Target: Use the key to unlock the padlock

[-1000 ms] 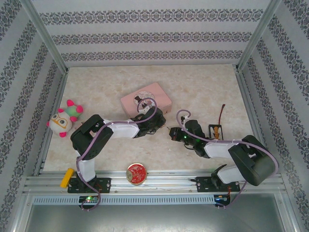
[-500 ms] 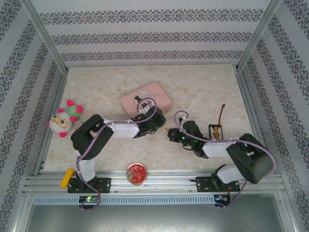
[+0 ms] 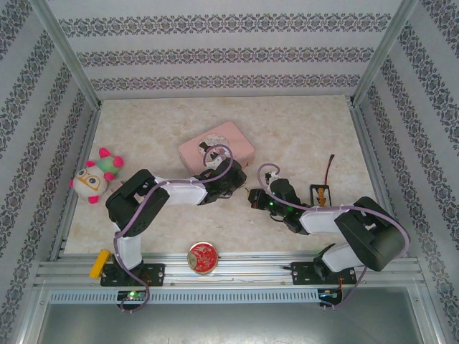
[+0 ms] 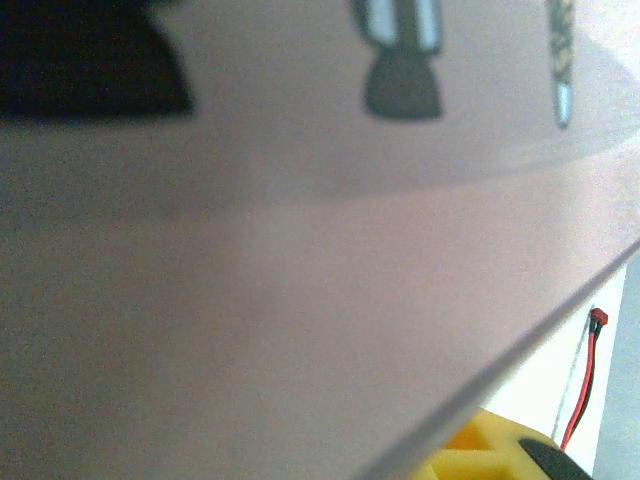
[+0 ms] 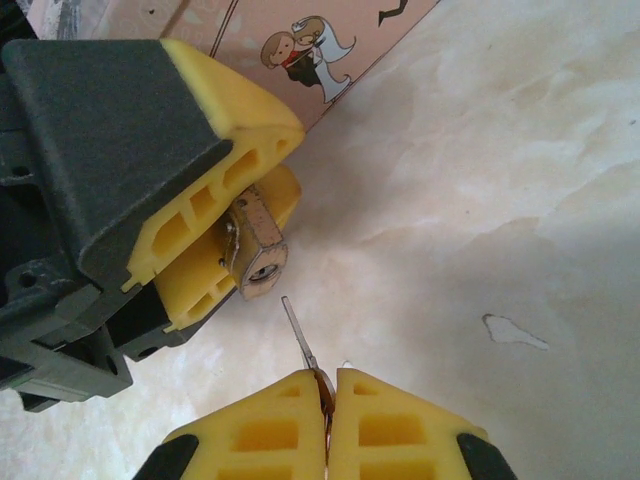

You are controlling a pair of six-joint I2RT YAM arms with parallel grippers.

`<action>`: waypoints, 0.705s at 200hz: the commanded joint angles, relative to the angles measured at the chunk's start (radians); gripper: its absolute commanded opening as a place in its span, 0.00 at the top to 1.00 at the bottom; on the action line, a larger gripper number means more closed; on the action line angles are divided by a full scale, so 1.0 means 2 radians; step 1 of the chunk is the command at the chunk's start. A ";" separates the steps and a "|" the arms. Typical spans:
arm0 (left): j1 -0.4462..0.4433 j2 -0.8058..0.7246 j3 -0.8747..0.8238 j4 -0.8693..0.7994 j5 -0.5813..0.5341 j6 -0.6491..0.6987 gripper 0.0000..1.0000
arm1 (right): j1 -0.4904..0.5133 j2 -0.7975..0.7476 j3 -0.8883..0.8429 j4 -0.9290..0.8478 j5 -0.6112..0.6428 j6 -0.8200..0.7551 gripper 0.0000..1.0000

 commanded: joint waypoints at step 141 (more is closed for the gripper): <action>0.002 0.023 -0.012 0.045 0.073 -0.070 0.90 | 0.006 0.028 0.023 0.044 0.001 0.003 1.00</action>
